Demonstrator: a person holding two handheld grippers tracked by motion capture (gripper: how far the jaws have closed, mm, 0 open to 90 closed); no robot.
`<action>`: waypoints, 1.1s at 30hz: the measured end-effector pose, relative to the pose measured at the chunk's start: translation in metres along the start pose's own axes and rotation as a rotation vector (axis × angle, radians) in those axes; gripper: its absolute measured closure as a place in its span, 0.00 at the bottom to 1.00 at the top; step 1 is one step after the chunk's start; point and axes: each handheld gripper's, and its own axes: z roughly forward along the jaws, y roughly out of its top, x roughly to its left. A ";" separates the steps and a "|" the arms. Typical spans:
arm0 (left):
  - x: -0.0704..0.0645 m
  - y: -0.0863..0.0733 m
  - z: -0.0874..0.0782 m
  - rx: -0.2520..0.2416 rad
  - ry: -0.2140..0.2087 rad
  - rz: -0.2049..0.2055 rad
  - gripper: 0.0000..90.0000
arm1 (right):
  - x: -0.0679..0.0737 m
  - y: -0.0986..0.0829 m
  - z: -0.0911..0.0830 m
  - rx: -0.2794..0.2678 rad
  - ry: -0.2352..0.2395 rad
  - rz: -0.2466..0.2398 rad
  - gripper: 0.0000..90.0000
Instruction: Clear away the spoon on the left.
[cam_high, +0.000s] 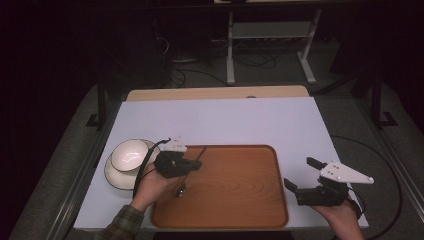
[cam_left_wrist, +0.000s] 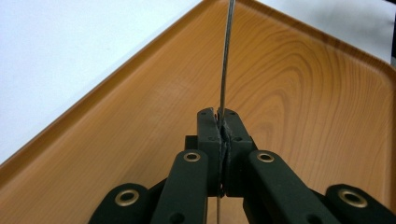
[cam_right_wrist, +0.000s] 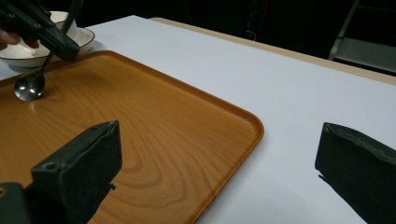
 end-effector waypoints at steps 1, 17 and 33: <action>0.000 0.000 0.002 0.005 -0.002 0.005 0.98 | 0.000 0.000 0.000 -0.001 0.000 0.000 0.00; 0.000 0.002 0.031 0.080 -0.017 0.018 0.97 | 0.000 0.000 0.000 0.001 -0.002 -0.001 0.00; 0.001 0.000 0.047 0.148 -0.005 0.034 0.94 | -0.001 0.000 0.000 0.001 -0.001 -0.001 0.00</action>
